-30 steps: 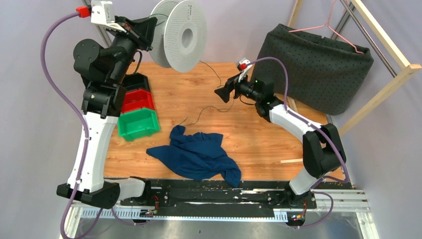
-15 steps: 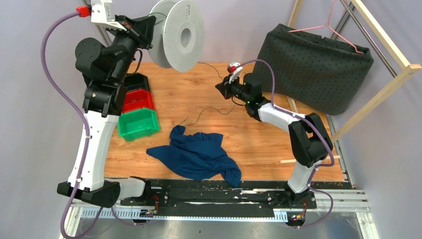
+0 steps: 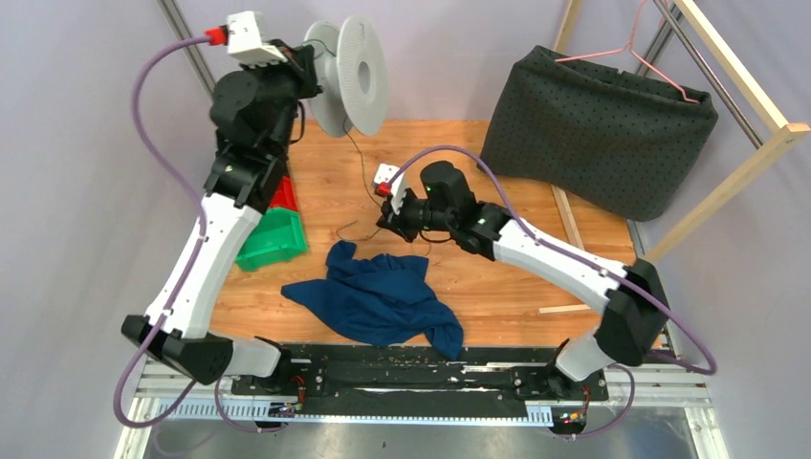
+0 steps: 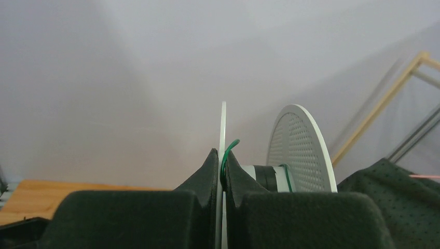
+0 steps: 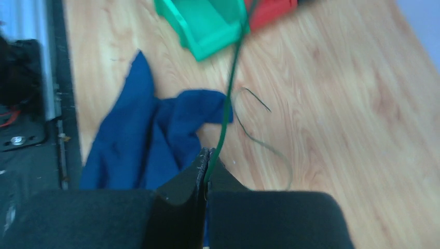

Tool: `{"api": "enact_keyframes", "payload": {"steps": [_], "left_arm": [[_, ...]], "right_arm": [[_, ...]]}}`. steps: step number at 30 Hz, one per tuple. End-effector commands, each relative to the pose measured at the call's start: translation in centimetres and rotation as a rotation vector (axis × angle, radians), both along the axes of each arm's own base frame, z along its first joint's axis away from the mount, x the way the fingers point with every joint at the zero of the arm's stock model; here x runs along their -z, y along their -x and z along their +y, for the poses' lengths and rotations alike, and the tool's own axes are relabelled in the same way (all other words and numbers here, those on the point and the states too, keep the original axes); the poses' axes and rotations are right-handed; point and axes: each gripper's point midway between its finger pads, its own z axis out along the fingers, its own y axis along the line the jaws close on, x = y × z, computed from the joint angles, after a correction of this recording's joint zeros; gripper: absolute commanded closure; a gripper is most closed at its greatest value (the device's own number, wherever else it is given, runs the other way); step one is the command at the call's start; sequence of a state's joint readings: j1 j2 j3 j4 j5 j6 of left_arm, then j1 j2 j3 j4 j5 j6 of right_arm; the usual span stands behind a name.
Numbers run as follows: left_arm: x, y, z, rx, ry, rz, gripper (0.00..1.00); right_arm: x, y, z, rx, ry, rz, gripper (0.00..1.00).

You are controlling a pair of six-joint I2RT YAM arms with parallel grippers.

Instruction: Wrap the cables

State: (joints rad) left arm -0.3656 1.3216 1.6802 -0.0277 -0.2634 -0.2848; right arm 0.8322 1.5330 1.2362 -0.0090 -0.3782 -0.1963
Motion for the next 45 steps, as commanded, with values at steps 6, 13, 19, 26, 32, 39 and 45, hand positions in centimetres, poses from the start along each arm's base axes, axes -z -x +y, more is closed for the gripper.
{"api": "enact_keyframes", "payload": {"steps": [6,13,19,26,32,39,45], "left_arm": [[5.6,-3.5,-3.8,-0.059,-0.202,0.076,1.0],[12.6,-2.9,-6.7,0.119,-0.366,0.221,1.0],[16.7,-0.9,-8.6,0.283,-0.486,0.305,1.0],[20.3,2.6,-10.9,0.539,-0.637,0.373,1.0],[20.1,5.7,-11.7,0.688,-0.691,0.352,1.0],[15.5,6.8,-11.6,0.693,-0.703,0.255,1.0],[11.2,6.8,-11.8,0.677,-0.652,0.169,1.0]], "right_arm": [[-14.4,2.8,-1.4,-0.148,-0.035,-0.37,0.99],[-19.1,0.1,-2.7,-0.083,0.021,-0.586,0.99],[-20.7,-3.4,-4.3,-0.004,0.033,-0.642,0.99],[-20.7,-8.0,-6.3,0.115,-0.001,-0.59,0.99],[-16.4,-12.2,-8.4,0.212,0.017,-0.429,0.99],[-9.7,-12.9,-10.8,0.25,0.031,-0.25,0.92],[-5.9,-12.3,-11.0,0.252,-0.024,-0.109,0.43]]}}
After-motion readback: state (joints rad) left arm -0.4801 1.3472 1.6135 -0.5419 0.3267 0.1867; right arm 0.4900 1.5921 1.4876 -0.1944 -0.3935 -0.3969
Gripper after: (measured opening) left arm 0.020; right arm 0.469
